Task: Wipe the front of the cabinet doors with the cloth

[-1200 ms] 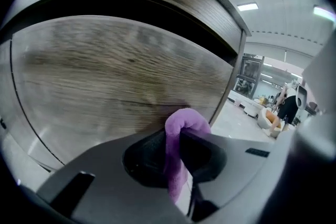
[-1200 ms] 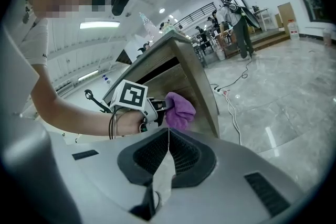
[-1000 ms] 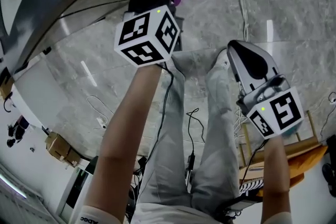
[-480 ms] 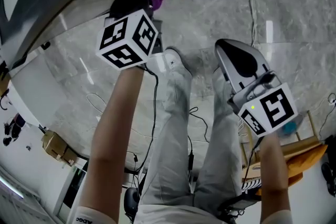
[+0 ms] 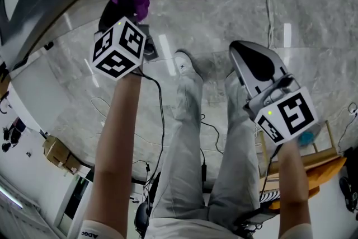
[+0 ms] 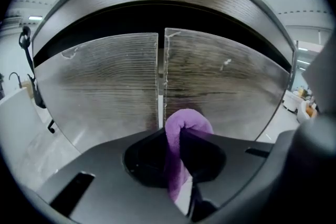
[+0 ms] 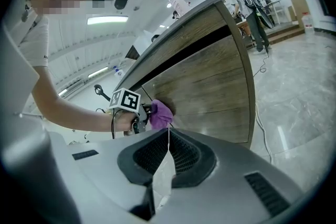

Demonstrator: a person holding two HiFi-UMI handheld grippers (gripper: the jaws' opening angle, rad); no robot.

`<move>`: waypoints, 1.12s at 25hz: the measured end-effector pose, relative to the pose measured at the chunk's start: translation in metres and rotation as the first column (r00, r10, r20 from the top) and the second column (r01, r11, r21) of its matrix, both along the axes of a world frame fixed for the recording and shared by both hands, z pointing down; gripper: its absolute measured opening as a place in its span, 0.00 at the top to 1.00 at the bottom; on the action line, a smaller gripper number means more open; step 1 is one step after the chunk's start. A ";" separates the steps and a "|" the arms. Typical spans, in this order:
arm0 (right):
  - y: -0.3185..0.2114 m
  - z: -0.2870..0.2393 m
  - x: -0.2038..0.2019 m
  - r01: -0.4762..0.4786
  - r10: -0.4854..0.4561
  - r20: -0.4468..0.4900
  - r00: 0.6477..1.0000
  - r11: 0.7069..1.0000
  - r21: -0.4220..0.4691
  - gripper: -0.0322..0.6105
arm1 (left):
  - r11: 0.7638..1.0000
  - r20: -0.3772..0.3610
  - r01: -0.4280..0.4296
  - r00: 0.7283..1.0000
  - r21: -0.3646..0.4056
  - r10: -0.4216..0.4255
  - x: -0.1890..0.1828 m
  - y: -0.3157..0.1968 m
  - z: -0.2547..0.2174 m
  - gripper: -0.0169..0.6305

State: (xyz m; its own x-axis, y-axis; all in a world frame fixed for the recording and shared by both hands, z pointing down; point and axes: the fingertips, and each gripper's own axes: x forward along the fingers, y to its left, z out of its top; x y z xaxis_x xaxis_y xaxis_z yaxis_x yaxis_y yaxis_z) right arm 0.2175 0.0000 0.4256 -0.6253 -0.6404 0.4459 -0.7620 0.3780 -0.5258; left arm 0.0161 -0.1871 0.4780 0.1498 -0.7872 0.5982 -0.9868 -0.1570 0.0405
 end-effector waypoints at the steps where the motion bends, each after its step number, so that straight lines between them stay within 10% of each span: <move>1: 0.001 0.000 0.005 0.000 0.000 0.000 1.000 1.000 -0.001 0.91 | 1.000 0.003 0.018 1.000 0.001 -0.018 0.000 0.002 0.000 0.90; 19: 0.021 0.024 0.143 -0.024 0.025 0.020 0.999 0.999 -0.032 0.91 | 0.961 -0.107 -0.264 0.961 -0.078 0.255 0.261 0.046 0.052 0.90; 28: 0.053 0.052 0.185 -0.172 0.173 0.008 0.985 0.982 -0.076 0.91 | 0.935 -0.099 -0.343 0.937 -0.095 0.334 0.308 0.047 0.076 0.90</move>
State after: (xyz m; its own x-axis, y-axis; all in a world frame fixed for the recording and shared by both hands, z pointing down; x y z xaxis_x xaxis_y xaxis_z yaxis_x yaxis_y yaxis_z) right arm 0.4028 0.0530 0.4777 -0.5151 -0.7044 0.4883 -0.8044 0.2005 -0.5592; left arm 0.3244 -0.1399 0.5536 0.4472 -0.6121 0.6522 -0.8685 -0.4714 0.1532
